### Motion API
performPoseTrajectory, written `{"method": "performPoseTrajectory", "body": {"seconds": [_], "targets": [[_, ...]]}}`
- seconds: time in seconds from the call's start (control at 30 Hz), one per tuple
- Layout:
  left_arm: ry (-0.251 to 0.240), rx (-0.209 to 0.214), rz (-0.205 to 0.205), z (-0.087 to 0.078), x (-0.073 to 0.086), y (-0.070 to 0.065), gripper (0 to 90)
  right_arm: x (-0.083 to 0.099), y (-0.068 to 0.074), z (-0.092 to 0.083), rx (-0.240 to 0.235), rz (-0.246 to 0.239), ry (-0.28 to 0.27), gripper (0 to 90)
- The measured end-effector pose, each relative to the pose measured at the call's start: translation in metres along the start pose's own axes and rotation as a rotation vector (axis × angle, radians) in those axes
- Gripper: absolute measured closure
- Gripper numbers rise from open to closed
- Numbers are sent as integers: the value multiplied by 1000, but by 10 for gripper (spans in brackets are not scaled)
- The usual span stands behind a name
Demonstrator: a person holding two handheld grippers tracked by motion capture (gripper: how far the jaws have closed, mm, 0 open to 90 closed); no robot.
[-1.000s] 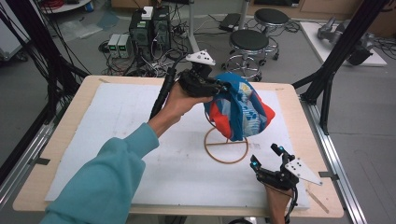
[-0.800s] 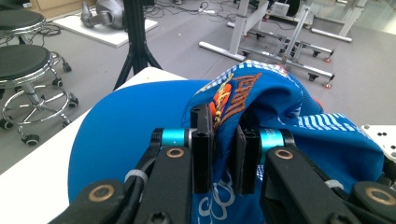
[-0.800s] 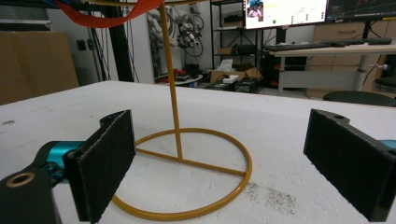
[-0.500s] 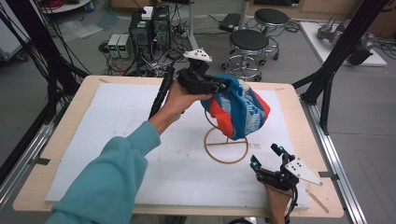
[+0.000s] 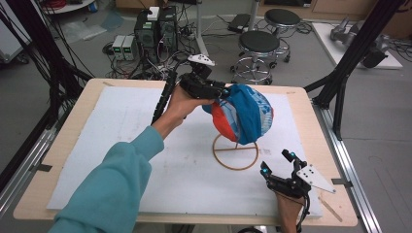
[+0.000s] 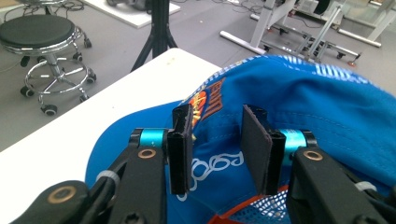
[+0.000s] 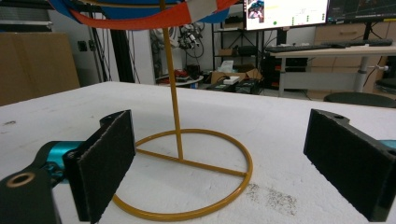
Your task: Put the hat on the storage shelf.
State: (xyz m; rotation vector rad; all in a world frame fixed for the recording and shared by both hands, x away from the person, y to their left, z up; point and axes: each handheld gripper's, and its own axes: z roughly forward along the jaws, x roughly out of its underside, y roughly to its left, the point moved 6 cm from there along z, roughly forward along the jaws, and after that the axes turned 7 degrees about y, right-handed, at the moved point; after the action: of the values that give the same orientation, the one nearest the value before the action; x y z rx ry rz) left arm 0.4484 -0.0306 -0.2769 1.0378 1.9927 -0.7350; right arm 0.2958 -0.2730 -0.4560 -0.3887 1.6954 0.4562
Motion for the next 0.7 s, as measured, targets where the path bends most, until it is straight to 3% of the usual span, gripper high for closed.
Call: {"method": "performPoseTrajectory", "body": {"seconds": [0.23, 0.37, 0.5, 0.63, 0.7], "targets": [[2, 15, -19, -3, 14, 8, 524, 0, 0, -1, -7, -2, 0, 80], [-3, 21, 3, -10, 17, 10, 419, 0, 1, -2, -13, -2, -5, 80], [-40, 22, 16, -21, 21, 16, 308, 0, 1, -2, -15, -5, -6, 80], [-68, 15, 36, -34, 33, 20, 204, 0, 0, -2, -15, -2, -10, 80], [-92, 8, 64, -45, 41, 21, 201, 0, 0, -1, -13, -6, -13, 80]]}}
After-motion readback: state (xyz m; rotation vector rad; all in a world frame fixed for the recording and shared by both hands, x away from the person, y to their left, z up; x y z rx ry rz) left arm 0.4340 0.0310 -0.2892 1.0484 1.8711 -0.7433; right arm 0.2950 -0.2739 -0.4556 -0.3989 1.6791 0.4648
